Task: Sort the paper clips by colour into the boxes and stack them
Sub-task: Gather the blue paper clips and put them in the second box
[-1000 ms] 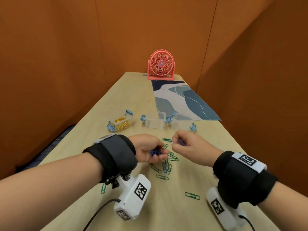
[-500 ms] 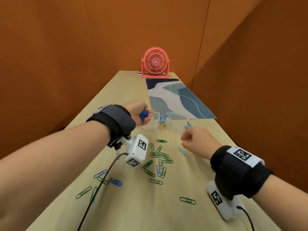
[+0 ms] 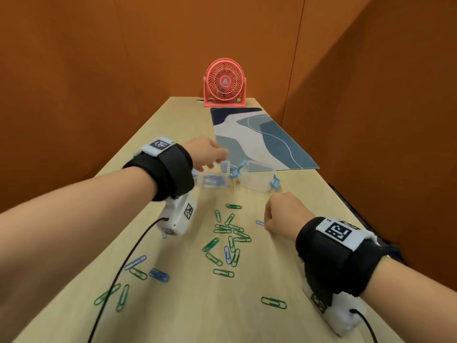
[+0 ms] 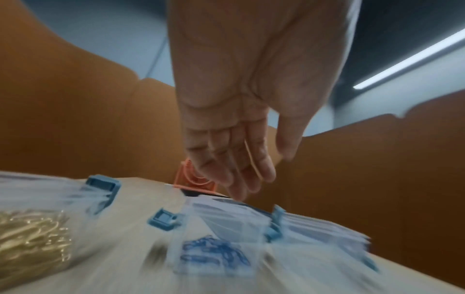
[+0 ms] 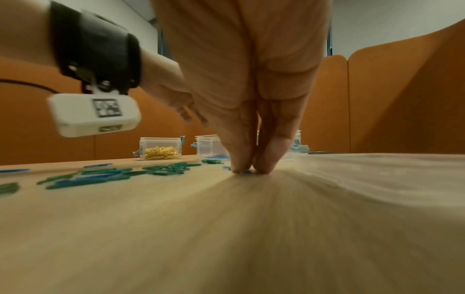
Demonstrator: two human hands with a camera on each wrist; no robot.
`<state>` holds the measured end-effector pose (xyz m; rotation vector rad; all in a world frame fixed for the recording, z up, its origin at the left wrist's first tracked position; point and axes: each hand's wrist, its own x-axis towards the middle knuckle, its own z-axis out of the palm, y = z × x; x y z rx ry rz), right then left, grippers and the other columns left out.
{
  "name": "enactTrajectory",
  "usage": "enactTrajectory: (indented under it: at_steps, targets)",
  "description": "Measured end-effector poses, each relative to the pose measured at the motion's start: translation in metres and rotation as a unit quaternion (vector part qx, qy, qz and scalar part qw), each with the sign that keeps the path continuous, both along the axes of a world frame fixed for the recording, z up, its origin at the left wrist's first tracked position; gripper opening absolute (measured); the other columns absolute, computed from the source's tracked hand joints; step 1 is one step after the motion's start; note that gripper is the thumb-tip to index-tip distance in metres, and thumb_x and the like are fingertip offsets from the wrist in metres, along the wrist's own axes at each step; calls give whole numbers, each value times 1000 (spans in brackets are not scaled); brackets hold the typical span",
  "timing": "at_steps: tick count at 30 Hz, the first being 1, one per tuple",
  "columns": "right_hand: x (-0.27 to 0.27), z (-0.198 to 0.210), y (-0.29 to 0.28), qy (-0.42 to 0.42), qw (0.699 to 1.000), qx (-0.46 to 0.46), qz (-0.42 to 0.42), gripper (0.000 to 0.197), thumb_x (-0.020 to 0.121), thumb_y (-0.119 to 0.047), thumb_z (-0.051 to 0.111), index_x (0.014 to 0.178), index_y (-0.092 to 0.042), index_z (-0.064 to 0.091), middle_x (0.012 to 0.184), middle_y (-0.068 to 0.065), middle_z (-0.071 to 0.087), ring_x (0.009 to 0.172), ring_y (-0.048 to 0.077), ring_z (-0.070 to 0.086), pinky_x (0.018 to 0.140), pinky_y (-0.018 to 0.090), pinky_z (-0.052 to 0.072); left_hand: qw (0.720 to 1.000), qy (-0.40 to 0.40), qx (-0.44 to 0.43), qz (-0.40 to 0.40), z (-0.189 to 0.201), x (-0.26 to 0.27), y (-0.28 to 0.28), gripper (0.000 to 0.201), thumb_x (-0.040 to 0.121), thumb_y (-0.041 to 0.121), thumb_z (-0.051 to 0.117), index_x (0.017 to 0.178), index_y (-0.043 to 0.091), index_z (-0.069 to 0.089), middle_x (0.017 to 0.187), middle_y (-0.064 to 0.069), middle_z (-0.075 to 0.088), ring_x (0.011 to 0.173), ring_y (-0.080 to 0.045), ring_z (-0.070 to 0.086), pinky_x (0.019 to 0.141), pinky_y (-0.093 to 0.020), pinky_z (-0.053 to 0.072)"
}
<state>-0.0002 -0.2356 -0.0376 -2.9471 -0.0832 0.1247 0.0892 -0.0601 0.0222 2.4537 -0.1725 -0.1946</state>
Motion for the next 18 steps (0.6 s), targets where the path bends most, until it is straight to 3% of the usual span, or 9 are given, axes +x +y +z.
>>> enactTrajectory:
  at_steps: [3,5,8,11,13,18]
  targets:
    - [-1,1,0,10,1000,16,-4,24,85,-21,64,104,-6,62,106,11,64,91,21,58,74,26,47,988,61,97,-99,-5,-45,-1,20,85,28,66,97,12,69,84,2,69,67,-8,62,54,-17,47]
    - [-2,3,2,18,999,31,5,30,84,-29,66,104,-7,63,106,9,64,95,21,59,79,27,48,968,130,152,-150,-15,-73,-4,21,78,29,74,90,13,71,73,3,69,60,-7,61,51,-15,46]
    - [-3,6,4,21,998,44,27,31,84,-31,66,108,-11,66,106,5,63,95,18,57,81,25,46,961,158,163,-156,-30,-95,-12,23,70,28,81,82,12,71,64,0,66,50,-8,58,45,-14,46]
    - [-4,6,5,22,996,67,50,19,84,-23,67,100,-12,69,93,1,62,84,12,52,73,20,42,967,157,157,-127,-37,-99,-16,32,69,21,82,91,2,70,77,-8,71,49,-11,58,52,-18,52]
    - [-4,4,5,29,994,77,66,14,85,-19,65,94,-10,69,79,-4,58,73,8,50,61,15,39,967,167,153,-118,-37,-99,-16,34,71,18,80,99,2,70,86,-11,72,51,-10,59,58,-18,53]
    - [-9,4,6,48,993,71,83,9,84,-16,62,76,-14,58,67,-8,49,62,4,44,55,13,34,969,181,111,-126,-35,-105,-10,10,77,10,75,84,11,67,75,-3,66,53,-8,59,59,-15,53]
